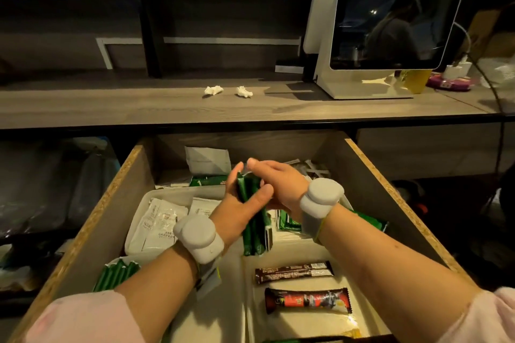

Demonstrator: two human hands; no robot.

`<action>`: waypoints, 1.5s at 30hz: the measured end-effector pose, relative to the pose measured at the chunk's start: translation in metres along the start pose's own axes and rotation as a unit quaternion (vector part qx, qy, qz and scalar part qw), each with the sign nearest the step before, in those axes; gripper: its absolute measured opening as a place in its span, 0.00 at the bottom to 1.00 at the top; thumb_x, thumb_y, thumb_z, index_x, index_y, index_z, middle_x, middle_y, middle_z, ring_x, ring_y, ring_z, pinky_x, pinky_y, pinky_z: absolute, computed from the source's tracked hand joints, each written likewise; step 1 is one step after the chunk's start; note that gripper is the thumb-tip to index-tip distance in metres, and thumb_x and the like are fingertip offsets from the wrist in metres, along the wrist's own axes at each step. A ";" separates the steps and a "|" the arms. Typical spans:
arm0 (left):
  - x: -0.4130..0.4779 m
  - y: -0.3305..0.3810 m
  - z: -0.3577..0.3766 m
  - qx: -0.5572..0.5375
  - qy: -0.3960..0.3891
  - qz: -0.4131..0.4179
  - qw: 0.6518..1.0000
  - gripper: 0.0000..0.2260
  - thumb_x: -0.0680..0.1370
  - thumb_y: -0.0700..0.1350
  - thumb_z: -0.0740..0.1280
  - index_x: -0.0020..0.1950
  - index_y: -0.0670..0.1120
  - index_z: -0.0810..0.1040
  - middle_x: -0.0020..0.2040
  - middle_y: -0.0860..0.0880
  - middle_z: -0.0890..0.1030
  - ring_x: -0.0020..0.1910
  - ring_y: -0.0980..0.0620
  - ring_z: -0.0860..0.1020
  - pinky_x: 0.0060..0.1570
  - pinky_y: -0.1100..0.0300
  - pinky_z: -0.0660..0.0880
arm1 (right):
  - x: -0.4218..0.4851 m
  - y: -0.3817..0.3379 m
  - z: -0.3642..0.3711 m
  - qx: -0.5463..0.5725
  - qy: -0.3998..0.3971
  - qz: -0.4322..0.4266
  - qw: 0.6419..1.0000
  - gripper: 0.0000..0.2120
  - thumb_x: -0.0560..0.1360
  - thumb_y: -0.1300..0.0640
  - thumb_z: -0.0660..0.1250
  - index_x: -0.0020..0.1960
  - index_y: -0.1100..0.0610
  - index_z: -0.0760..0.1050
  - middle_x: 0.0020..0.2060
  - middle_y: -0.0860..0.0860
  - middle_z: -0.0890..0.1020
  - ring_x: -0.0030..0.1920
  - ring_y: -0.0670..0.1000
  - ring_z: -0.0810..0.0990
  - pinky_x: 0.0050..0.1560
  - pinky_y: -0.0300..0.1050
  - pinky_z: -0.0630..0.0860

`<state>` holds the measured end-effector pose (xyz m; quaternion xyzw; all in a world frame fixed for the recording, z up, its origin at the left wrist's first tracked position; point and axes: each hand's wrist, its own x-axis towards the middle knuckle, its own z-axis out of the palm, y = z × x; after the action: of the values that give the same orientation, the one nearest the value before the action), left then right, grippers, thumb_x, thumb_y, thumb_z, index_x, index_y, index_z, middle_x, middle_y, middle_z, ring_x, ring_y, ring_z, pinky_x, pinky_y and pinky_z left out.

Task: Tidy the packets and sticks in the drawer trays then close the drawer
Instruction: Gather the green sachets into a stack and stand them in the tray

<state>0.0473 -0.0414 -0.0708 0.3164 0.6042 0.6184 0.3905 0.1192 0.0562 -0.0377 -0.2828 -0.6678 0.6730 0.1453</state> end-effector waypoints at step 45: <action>-0.002 0.000 -0.007 -0.298 -0.073 -0.167 0.937 0.22 0.70 0.58 0.65 0.52 0.42 0.84 0.50 0.39 0.83 0.49 0.41 0.82 0.58 0.44 0.73 | 0.014 0.029 0.005 0.111 0.076 -0.070 0.988 0.05 0.77 0.61 0.65 0.49 0.52 0.77 0.39 0.53 0.81 0.35 0.46 0.80 0.38 0.37 0.79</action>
<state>0.0423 -0.0467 -0.0710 0.1240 0.4067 0.6709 0.6075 0.1105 0.0585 -0.0694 -0.2683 -0.5942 0.7074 0.2729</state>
